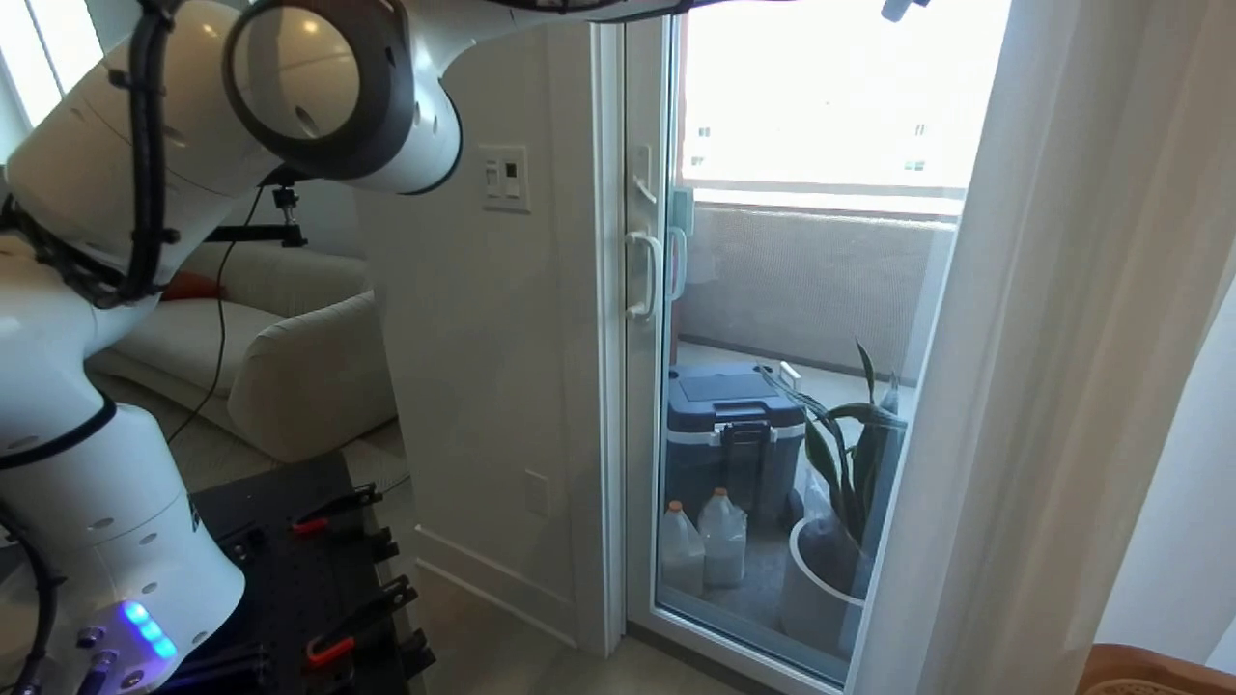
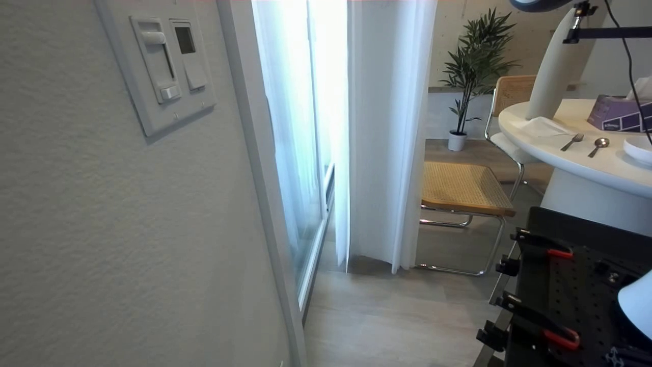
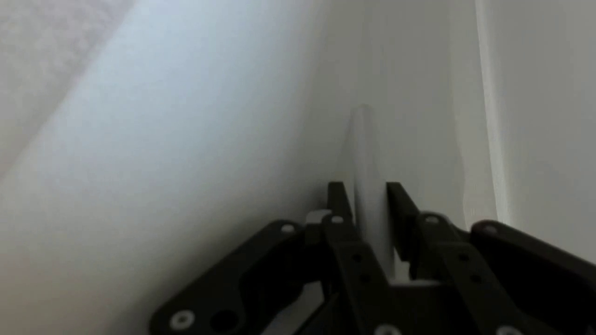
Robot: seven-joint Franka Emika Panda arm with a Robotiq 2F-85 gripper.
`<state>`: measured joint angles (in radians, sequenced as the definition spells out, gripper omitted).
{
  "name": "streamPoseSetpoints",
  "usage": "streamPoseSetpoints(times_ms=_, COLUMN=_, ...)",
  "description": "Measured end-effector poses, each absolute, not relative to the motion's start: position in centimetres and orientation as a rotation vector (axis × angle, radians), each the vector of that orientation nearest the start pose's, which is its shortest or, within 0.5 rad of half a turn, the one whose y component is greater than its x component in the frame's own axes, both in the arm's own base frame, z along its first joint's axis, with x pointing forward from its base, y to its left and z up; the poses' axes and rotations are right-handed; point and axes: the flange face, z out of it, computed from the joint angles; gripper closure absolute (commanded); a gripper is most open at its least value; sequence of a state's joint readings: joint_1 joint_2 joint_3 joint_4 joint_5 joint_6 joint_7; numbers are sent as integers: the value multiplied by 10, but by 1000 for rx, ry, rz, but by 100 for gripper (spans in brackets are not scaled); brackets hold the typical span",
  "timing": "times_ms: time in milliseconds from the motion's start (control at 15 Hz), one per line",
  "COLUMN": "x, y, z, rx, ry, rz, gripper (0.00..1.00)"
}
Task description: Open the white curtain
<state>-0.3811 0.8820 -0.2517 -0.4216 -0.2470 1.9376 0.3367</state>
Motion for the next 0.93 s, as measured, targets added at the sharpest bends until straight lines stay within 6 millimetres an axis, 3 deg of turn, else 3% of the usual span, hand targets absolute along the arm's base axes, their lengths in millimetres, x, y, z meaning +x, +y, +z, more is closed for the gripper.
streamPoseSetpoints(times_ms=333, x=699, y=-343, z=577, rx=-3350, ry=1025, rz=-690, gripper=1)
streamPoseSetpoints(times_ms=533, x=703, y=-323, z=567, rx=-3444, ry=788, rz=-518, gripper=0)
streamPoseSetpoints(times_ms=933, x=695, y=-293, z=571, rx=-3550, ry=298, rz=-173, gripper=0)
